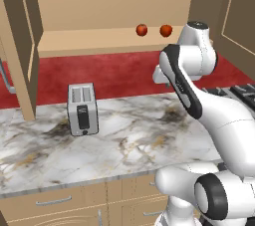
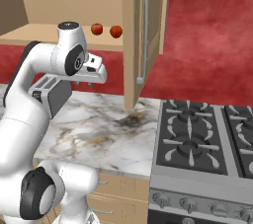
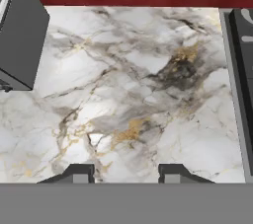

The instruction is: Pick the apples from the cabinet and place them in one bowl. Pick the pear from the sink and place it in the other bowl.

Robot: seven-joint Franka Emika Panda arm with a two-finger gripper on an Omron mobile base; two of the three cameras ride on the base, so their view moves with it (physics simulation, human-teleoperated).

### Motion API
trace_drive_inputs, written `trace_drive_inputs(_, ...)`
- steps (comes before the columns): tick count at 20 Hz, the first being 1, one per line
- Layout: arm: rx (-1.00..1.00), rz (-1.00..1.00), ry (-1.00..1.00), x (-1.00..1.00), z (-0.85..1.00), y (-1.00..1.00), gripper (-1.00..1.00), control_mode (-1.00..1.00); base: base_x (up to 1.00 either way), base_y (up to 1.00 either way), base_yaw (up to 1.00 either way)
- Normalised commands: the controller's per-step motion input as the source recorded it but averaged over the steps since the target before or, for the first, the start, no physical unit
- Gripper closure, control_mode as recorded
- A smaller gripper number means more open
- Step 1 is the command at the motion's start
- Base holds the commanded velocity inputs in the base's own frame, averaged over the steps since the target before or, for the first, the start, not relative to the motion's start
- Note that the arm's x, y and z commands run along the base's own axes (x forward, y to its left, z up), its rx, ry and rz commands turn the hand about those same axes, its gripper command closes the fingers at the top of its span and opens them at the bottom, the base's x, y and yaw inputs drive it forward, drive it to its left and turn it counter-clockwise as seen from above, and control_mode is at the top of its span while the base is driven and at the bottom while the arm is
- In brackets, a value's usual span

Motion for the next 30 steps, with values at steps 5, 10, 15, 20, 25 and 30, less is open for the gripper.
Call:
trace_drive_inputs(5,0.0,0.01,-0.01,-0.08,0.0,0.15,-1.0,-1.0,0.0,0.0,0.0)
trace_drive_inputs(10,-0.03,0.01,-0.21,-0.19,0.0,0.4,-1.0,-1.0,0.0,0.0,0.0)
trace_drive_inputs(15,0.0,0.0,-0.41,-0.39,0.09,0.03,-1.0,-1.0,0.0,0.0,0.0)
trace_drive_inputs(20,0.0,0.0,-0.37,-0.33,0.35,-0.01,-1.0,-1.0,0.0,0.0,0.0)
trace_drive_inputs(25,0.01,-0.02,-0.18,-0.25,0.47,-0.04,-1.0,-1.0,0.0,0.0,0.0)
trace_drive_inputs(30,0.02,0.0,-0.2,-0.27,0.55,0.0,-1.0,-1.0,0.0,0.0,0.0)
